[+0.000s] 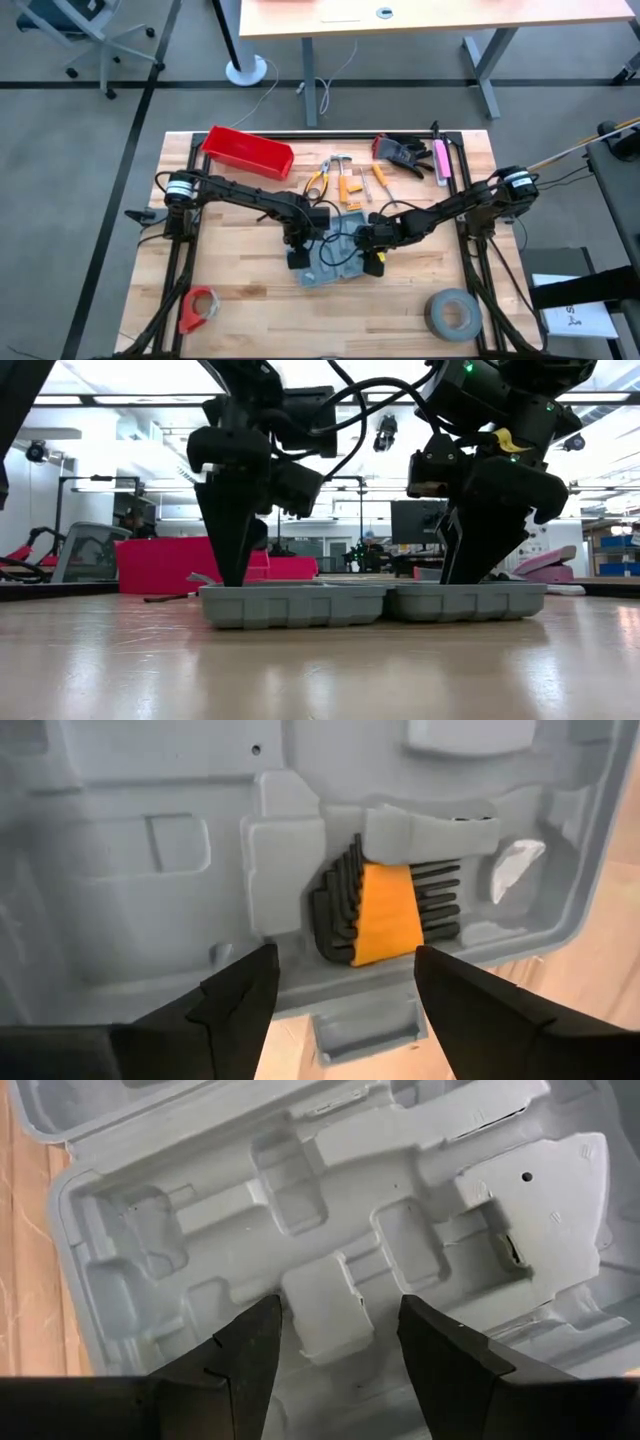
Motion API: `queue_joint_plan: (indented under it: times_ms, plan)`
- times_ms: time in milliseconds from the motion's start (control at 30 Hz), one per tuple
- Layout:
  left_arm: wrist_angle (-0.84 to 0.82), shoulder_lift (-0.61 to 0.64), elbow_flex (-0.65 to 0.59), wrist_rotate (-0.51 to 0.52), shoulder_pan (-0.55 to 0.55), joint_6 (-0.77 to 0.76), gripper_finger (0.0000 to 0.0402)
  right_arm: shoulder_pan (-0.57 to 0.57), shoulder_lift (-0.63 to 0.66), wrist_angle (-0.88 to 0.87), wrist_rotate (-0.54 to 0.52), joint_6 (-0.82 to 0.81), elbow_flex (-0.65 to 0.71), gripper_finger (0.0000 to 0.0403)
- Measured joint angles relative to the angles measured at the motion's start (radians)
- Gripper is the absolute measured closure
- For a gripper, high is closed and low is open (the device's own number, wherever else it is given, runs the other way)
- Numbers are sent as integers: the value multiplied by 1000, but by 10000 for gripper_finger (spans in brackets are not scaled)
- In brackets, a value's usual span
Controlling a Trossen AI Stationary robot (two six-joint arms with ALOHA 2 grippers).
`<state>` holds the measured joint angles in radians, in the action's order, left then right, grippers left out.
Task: Prefit tool cases
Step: Remove the yellow hex set from the prefit tool case to the table
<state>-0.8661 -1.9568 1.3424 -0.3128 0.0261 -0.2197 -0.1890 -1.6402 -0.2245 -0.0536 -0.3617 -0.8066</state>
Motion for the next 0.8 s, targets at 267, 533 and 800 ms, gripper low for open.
queue_joint_plan:
  times_ms: [267,533,800]
  plan:
    - [109,0,-40,-93,3,-65,163,4,1,-3,-6,6,3,219]
    - [124,0,-48,-92,3,-64,181,6,11,-11,-38,25,13,220]
    - [138,0,-48,-67,3,-54,186,-80,25,-69,-21,100,-38,220]
